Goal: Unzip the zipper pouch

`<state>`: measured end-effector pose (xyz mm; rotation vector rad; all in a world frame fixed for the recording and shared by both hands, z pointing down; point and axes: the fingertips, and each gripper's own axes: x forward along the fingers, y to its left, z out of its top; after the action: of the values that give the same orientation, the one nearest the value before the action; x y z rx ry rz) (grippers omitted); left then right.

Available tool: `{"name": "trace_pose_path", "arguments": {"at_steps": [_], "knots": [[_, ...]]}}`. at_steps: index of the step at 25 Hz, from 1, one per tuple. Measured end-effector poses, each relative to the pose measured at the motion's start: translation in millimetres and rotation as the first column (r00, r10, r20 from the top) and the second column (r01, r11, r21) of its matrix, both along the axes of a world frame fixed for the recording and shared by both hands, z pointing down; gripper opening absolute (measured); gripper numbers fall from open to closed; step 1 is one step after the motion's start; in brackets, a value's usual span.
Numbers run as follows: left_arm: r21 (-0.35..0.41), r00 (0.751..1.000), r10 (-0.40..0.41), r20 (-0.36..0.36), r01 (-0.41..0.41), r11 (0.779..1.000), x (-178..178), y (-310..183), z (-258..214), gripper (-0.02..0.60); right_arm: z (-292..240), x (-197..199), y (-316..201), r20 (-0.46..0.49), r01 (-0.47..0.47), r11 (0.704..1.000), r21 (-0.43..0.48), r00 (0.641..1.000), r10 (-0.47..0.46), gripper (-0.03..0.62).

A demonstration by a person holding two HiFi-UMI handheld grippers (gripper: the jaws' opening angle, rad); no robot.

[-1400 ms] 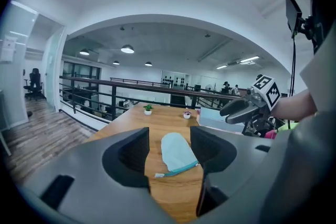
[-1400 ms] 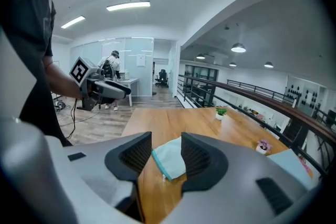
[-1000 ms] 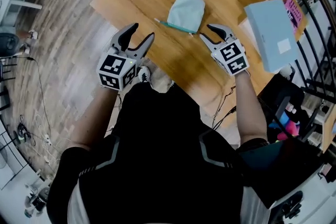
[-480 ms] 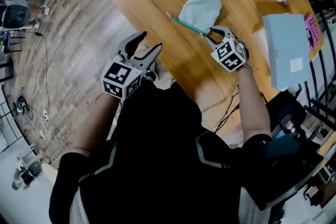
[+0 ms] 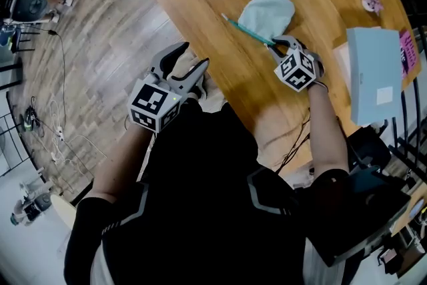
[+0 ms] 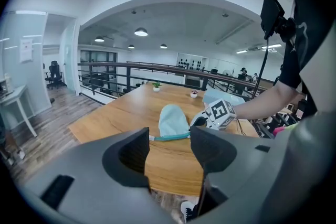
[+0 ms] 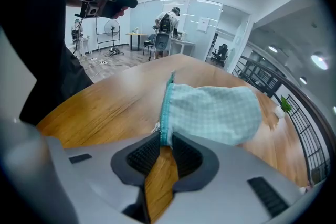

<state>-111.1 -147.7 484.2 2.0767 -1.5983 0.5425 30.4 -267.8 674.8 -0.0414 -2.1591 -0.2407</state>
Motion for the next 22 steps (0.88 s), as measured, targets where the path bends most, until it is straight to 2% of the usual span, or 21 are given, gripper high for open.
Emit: {"name": "trace_pose_path", "arguments": {"at_steps": [6,11,14,17,22], "knots": [[-0.017,0.999,0.013,0.038,-0.012,1.0,-1,4,3,0.261,1,-1,0,0.009,-0.048,0.997,-0.062,0.999,0.049,0.07],[-0.013,0.999,0.045,0.024,-0.045,0.999,4,-2,0,0.259,-7,0,1,0.027,-0.11,0.987,-0.121,0.993,0.114,0.063],[-0.007,0.997,0.071,0.023,-0.071,0.997,9,-6,-7,0.259,-24,-3,5,0.074,-0.177,0.962,-0.209,0.978,0.196,0.06],[0.004,0.994,0.105,0.008,-0.105,0.994,18,-8,-13,0.257,-46,-5,6,0.129,-0.225,0.94,-0.258,0.956,0.264,0.058],[0.052,0.973,0.23,0.018,-0.23,0.972,26,-28,-22,0.248,-95,-12,1,0.22,-0.327,0.879,-0.347,0.883,0.416,0.057]]}}
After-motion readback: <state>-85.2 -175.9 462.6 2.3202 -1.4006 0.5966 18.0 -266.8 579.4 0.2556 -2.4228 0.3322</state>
